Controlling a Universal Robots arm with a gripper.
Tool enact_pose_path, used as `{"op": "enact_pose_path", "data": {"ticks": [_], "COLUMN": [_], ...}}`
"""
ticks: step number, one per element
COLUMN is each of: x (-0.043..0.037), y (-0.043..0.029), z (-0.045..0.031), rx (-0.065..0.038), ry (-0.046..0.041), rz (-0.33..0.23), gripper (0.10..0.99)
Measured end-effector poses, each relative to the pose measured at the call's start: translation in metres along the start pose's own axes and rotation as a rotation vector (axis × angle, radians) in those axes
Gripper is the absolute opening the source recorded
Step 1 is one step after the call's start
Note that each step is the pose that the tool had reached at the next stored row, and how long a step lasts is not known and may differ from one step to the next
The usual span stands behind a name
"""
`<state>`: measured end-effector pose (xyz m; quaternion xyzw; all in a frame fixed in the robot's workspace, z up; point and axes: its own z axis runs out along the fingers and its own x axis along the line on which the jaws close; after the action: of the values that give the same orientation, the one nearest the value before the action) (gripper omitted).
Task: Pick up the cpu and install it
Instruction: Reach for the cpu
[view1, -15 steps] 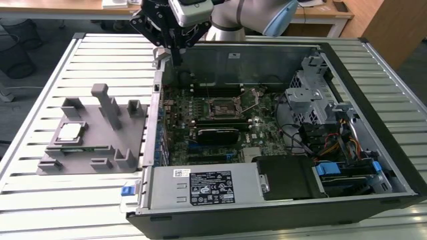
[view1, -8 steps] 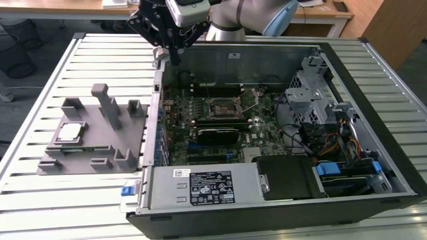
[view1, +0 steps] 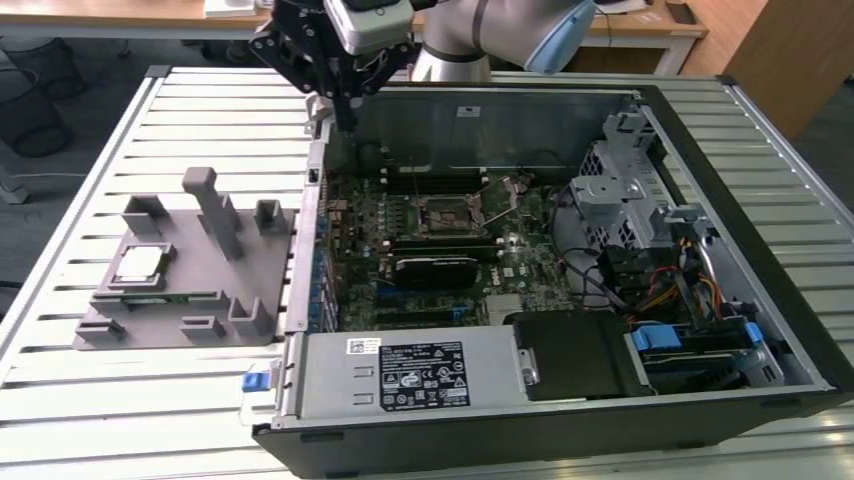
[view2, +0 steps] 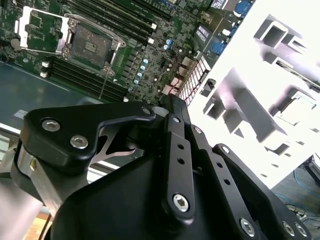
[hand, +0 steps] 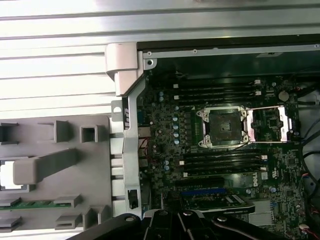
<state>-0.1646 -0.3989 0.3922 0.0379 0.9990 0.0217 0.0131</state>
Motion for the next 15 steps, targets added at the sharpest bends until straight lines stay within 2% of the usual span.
{"op": "enact_pose_path", "data": {"ticks": [15], "x": [0.0063], "y": [-0.0005], "z": [0.0002], "rx": [0.0], "ry": [0.0], "rz": [0.0], "gripper": [0.106]}}
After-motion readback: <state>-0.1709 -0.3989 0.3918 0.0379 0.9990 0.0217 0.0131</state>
